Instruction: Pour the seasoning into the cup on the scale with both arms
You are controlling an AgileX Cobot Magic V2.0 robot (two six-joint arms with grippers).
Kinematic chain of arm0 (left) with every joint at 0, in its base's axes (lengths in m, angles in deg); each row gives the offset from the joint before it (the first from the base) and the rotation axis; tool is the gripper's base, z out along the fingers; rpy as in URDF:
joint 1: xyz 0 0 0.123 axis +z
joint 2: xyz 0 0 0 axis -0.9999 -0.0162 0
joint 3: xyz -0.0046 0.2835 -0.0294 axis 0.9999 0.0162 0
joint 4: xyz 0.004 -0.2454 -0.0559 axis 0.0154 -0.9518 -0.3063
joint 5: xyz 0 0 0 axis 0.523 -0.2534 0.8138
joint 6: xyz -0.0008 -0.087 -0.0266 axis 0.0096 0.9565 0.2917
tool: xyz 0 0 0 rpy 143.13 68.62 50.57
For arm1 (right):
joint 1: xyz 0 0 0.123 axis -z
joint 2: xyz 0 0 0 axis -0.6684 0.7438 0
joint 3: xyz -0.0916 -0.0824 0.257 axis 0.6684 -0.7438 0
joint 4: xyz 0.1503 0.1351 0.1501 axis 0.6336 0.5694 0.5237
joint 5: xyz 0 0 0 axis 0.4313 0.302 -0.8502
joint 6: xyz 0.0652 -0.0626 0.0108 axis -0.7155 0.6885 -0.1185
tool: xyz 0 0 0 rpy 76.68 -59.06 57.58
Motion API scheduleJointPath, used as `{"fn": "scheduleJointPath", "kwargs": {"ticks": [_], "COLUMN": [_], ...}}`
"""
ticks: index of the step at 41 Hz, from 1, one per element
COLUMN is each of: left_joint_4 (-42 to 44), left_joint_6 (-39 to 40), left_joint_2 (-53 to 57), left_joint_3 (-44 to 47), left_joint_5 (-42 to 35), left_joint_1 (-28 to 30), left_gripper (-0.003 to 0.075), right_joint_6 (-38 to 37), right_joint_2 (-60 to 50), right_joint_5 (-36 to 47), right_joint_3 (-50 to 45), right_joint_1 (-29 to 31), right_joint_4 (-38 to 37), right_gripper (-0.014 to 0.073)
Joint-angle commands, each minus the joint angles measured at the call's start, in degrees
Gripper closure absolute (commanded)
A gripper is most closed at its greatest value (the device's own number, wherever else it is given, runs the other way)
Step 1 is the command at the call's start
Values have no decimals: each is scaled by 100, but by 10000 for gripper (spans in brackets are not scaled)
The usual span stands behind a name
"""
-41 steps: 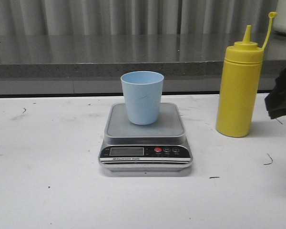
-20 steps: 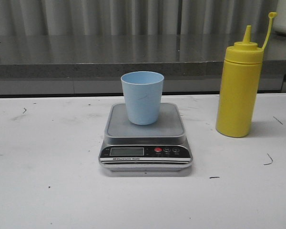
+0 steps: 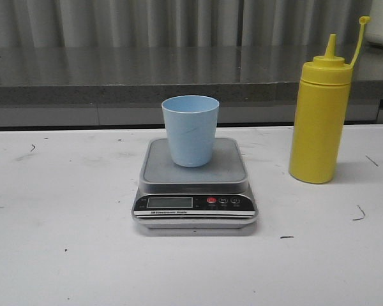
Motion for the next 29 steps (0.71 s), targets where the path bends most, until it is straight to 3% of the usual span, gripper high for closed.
{"fn": "scheduleJointPath", "kwargs": {"ticks": [1,9,12,14,23,27,29], "left_joint_4": [4,4,4,4,4,4,4], "left_joint_6": [37,37,37,37,37,37,37], "left_joint_2": [-42,-42,-42,-42,-42,-42,-42], "left_joint_3": [-142,-142,-142,-142,-142,-142,-142], "left_joint_5": [-479,-490,-490,-490,-490,-490,-479], "left_joint_1": [-29,-29,-29,-29,-29,-29,-29], "left_gripper": [374,374,374,374,375,448,525], "right_joint_6": [101,101,101,101,101,101,96], "right_joint_2": [-131,-174,-174,-174,-174,-174,-174], "right_joint_5": [178,276,307,307,302,283,248], "right_joint_3": [175,175,175,175,175,175,175], "right_joint_1": [-4,-4,-4,-4,-4,-4,-4], "right_joint_4": [-15,-22,-22,-22,-22,-22,-22], "right_gripper": [-50,-48,1,73,548,669,657]}}
